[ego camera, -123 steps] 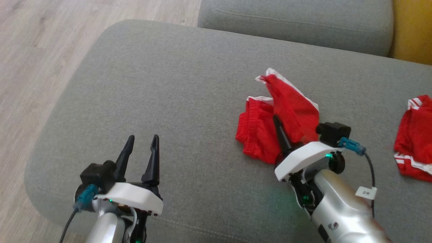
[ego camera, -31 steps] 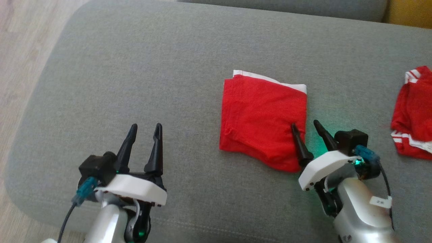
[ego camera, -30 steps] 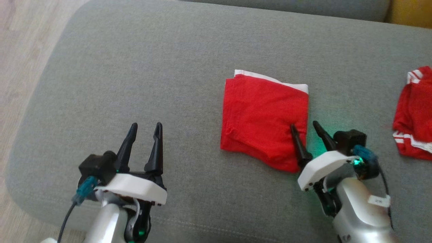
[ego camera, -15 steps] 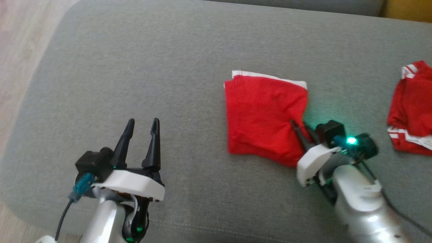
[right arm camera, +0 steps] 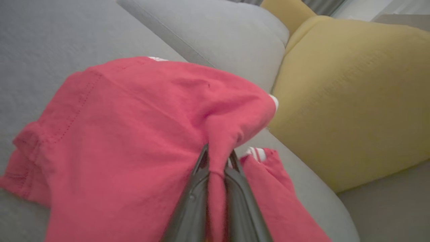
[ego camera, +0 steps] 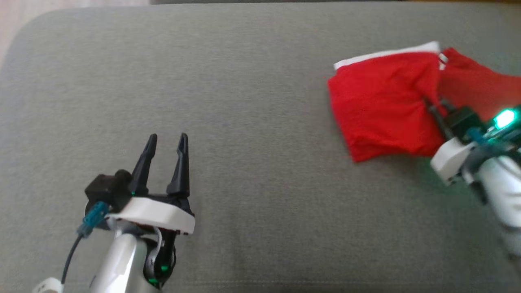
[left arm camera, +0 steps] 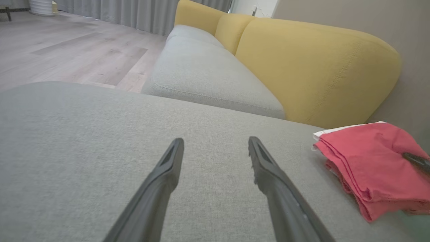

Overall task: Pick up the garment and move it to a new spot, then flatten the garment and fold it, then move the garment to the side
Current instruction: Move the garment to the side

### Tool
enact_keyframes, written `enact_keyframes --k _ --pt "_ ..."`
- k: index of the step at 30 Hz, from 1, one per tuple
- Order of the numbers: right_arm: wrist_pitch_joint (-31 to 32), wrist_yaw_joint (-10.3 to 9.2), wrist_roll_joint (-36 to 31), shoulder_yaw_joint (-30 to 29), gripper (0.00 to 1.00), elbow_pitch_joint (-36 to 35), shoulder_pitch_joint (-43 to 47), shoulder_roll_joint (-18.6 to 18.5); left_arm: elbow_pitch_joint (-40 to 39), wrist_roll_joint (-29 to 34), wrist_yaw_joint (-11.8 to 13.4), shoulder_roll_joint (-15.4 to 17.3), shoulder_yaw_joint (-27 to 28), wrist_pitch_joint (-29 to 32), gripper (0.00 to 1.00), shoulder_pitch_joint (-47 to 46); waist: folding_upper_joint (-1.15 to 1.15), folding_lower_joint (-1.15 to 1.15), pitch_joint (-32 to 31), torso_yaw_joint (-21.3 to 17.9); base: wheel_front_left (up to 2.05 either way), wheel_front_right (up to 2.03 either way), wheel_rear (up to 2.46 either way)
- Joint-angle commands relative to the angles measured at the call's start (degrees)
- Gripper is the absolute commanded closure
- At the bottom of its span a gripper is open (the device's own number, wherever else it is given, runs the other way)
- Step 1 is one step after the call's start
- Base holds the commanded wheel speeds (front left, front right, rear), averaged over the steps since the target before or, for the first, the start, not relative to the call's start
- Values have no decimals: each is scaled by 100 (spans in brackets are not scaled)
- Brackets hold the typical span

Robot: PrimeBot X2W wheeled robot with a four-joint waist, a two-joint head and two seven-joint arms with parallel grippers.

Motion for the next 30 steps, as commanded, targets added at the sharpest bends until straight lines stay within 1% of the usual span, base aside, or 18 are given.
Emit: enact_keyframes --k 1,9,11,13,16,17,20,25,26,27,28,30 --pt "75 11 99 140 100 -272 -231 -265 -197 51 -26 23 228 -70 0 -276 0 0 106 -189 0 0 0" --pt "846 11 744 619 100 -866 -432 -1609 -205 129 -104 23 251 -70 0 -465 0 0 440 -551 0 0 0" --pt "1092 11 924 596 100 -969 -430 -1866 -209 152 -121 23 267 -70 0 -523 0 0 528 -605 0 0 0" --pt "1308 11 1104 489 100 -1078 -396 -2047 -210 169 -138 23 282 -70 0 -578 0 0 608 -646 0 0 0" --pt "1545 11 1261 260 100 -1180 -337 -2245 -211 180 -167 23 300 -70 0 -649 0 0 722 -700 0 0 0" --pt "1710 11 1262 69 100 -1235 -294 -2259 -201 191 -189 23 300 -70 0 -680 0 0 771 -725 0 0 0" --pt "1876 11 1249 -163 100 -1355 -171 -2210 -191 209 -213 23 301 -70 0 -721 0 0 832 -739 0 0 0" --pt "1939 11 1201 -497 100 -1431 -8 -2168 -175 230 -253 23 301 -70 0 -799 0 0 921 -708 0 0 0" --pt "1942 11 1179 -560 96 -1440 18 -2153 -167 239 -261 23 306 -70 0 -812 0 0 931 -699 0 0 0" --pt "1934 11 1153 -626 56 -1453 42 -2136 -158 249 -268 23 315 -70 0 -821 0 0 938 -691 0 0 0" --pt "1930 11 1134 -708 0 -1462 68 -2107 -145 258 -272 23 328 -70 0 -824 0 0 941 -683 0 0 0" --pt "1952 11 1108 -872 0 -1478 131 -2031 -117 273 -286 23 358 -70 0 -824 0 0 934 -671 0 0 0"
